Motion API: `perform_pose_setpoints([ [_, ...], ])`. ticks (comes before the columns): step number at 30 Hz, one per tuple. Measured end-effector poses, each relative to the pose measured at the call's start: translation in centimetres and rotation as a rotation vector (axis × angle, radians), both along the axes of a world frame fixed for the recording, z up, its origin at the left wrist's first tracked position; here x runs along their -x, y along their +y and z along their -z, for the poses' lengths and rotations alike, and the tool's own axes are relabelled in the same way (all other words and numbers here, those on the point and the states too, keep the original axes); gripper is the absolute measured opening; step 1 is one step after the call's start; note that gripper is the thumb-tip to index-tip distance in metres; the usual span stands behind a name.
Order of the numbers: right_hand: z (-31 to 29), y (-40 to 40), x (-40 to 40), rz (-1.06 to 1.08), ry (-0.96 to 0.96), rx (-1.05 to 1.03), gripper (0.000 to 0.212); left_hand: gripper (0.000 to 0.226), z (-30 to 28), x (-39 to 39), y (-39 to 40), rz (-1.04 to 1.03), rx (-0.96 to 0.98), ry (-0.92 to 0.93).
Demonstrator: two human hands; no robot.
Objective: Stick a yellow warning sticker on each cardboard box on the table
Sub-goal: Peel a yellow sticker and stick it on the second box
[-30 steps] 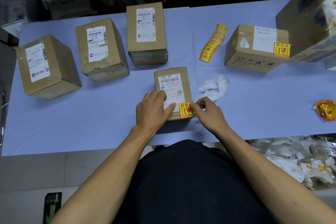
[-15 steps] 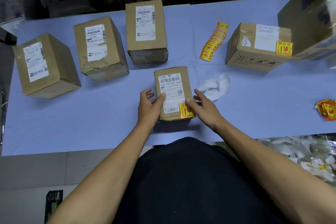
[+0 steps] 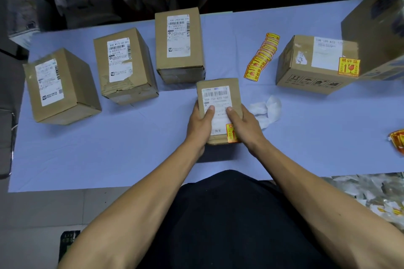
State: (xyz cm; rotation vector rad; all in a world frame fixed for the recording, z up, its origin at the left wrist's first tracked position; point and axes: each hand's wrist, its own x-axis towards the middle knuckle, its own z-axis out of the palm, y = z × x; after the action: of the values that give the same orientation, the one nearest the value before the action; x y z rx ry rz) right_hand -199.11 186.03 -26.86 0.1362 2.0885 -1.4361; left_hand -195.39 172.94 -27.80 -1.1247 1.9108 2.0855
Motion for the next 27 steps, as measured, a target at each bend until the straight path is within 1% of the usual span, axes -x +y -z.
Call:
perform_pose_setpoints([
  [6,-2.2,1.0,7.7,0.045,0.117,-0.067,0.041,0.036,-2.5,8.5,0.7,0.069,-0.021,0.088],
  [10,-2.6,0.1,13.3,0.055,0.132,-0.037,0.043,0.032,-3.6,14.4,-0.3,0.093,0.012,0.125],
  [14,-1.9,-1.8,18.4,0.036,0.131,-0.035,0.042,0.034,-3.3,19.2,-2.3,0.126,0.054,0.09],
  [17,-0.5,-3.2,21.3,0.006,0.082,-0.045,0.044,0.036,-2.2,22.0,-3.5,0.111,0.061,0.039],
  [21,1.4,-3.8,23.7,0.013,0.014,-0.057,0.04,0.037,-0.5,24.3,-3.5,0.068,0.053,-0.041],
  [27,2.2,-4.4,25.1,0.014,0.104,-0.113,0.041,0.038,0.5,25.8,-4.1,0.087,0.112,-0.044],
])
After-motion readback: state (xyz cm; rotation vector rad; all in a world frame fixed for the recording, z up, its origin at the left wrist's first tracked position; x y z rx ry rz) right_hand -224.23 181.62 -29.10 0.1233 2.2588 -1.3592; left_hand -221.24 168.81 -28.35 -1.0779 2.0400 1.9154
